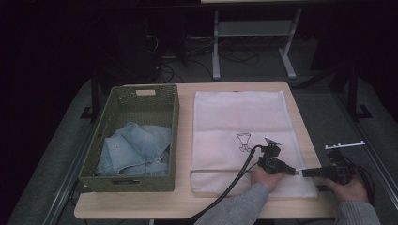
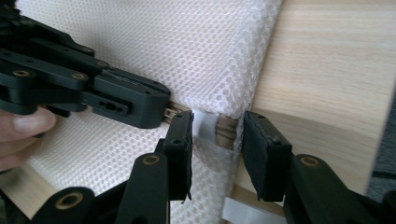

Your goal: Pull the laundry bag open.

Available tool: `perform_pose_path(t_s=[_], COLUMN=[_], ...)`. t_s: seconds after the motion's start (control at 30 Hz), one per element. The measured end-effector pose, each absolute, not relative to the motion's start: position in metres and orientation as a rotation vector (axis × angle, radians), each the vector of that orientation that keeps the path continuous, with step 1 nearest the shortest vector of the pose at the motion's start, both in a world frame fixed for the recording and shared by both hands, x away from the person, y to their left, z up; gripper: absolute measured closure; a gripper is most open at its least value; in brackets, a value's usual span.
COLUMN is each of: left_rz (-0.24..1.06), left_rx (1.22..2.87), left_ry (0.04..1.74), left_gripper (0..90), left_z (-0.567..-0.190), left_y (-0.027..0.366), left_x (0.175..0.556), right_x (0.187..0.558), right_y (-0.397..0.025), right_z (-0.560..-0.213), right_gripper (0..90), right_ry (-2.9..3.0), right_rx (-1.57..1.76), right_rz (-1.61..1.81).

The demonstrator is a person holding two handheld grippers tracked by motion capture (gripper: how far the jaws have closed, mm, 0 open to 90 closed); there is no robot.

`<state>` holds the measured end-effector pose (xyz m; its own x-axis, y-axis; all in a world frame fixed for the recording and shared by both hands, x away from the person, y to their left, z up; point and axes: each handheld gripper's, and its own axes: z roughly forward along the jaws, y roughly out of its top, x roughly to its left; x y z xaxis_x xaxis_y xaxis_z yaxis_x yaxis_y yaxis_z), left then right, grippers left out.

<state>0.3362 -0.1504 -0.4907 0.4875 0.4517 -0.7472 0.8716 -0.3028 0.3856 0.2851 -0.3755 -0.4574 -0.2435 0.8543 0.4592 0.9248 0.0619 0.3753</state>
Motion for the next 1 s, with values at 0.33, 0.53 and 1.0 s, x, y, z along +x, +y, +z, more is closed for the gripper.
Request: perform_pose_path(t_s=[0.33,0.53,1.0], left_rz=[-0.653,-0.629,-0.546], left_rx=[1.936,1.953,2.036], left_ry=[1.089,1.07,1.001], left_gripper=[86.8,87.0,87.5], left_z=[-0.49,-0.484,-0.472], left_y=[-0.151,-0.148,-0.144], left_x=[0.336,0.335,0.329], right_x=[0.284,0.283,0.278], right_y=[-0.363,-0.361,-0.365], right_z=[-0.45,-0.445,-0.439], right_gripper=[79.2,81.5,82.2], right_ry=[-2.268,-2.315,-2.336], right_rx=[-1.808,-1.812,-1.837], right_rz=[-0.95,-0.922,-0.914])
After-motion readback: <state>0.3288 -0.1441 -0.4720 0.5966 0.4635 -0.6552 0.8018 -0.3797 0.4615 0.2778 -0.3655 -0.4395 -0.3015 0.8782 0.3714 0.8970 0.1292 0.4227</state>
